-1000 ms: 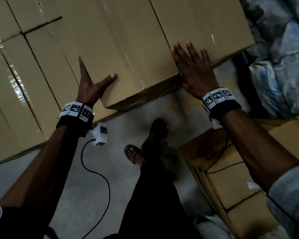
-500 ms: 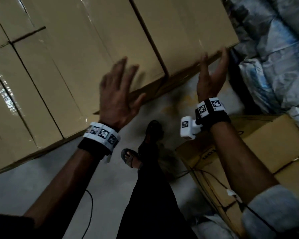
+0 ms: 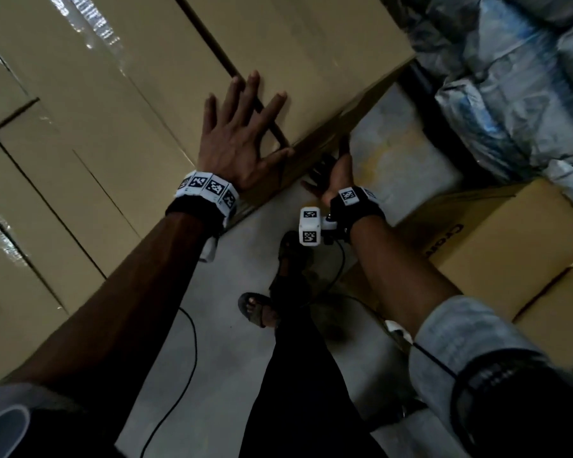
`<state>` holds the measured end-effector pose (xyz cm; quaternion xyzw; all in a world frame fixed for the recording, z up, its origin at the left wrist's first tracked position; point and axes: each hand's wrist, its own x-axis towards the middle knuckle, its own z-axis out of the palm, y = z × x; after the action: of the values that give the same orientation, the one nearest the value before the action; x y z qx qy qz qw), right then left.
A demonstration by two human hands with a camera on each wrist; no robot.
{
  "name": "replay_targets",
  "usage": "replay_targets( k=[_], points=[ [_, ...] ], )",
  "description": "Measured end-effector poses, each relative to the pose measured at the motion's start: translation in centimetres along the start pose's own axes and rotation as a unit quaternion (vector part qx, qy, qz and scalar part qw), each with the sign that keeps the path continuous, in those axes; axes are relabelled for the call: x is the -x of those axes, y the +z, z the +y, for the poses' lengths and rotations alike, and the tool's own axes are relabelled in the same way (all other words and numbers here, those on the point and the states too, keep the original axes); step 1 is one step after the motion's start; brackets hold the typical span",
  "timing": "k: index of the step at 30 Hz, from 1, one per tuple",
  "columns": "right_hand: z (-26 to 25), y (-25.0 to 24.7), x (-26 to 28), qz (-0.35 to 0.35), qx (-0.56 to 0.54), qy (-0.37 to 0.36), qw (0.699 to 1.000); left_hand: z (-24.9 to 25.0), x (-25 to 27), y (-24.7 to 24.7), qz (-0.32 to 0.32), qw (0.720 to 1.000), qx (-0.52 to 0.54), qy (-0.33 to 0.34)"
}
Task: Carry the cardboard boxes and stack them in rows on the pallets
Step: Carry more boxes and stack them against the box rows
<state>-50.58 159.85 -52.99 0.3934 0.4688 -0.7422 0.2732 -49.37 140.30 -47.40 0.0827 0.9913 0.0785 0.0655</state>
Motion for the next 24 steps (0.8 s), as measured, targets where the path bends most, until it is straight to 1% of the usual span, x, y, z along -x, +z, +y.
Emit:
replay_targets(
  k=[3,6,7,10,12,13,14,16,18,21,23,24],
  points=[
    [0.6,0.0,-0.8,-0.015,0.026,-0.007,1.0,0.2,-0.1,-0.1,0.006,1.0,0.006,-0.002],
    [1.0,0.1,-1.8,-0.032,0.024,0.013,0.999,0.4,-0.2,-0.2,0.006,1.0,0.015,-0.003],
    [1.0,0.2,-2.1,-0.031,0.035,0.021,0.999,0.5,-0.2,-0.3,0.005,1.0,0.016,-0.003],
    [1.5,-0.4,-4.3,0.012,0.09,0.01,0.996,0.5,-0.3,-0.3,0.003,1.0,0.015,-0.004],
    [1.5,-0.4,-4.9,0.008,0.104,0.015,0.994,0.5,-0.3,-0.3,0.003,1.0,0.017,-0.004],
    [1.4,-0.3,-4.8,-0.003,0.11,0.016,0.994,0.6,-0.3,-0.2,0.005,1.0,0.019,-0.004],
    [1.4,-0.3,-4.5,-0.026,0.12,0.008,0.992,0.6,-0.2,-0.1,0.006,1.0,0.019,-0.004],
    [1.2,0.2,-3.5,-0.08,0.126,0.016,0.989,0.6,-0.2,0.0,0.009,1.0,0.019,-0.005],
    [1.3,0.5,-3.1,-0.101,0.152,0.01,0.983,0.6,-0.2,0.1,0.009,1.0,0.016,-0.006],
    [1.1,0.8,-2.9,-0.079,0.096,0.016,0.992,0.4,-0.2,0.3,0.013,1.0,0.016,-0.001],
    [1.1,0.9,-2.8,-0.083,0.073,0.028,0.993,0.3,-0.3,0.4,0.015,1.0,0.021,0.003],
    [1.1,0.9,-2.7,-0.089,0.079,0.028,0.993,0.3,-0.3,0.5,0.017,1.0,0.021,0.003]
  ],
)
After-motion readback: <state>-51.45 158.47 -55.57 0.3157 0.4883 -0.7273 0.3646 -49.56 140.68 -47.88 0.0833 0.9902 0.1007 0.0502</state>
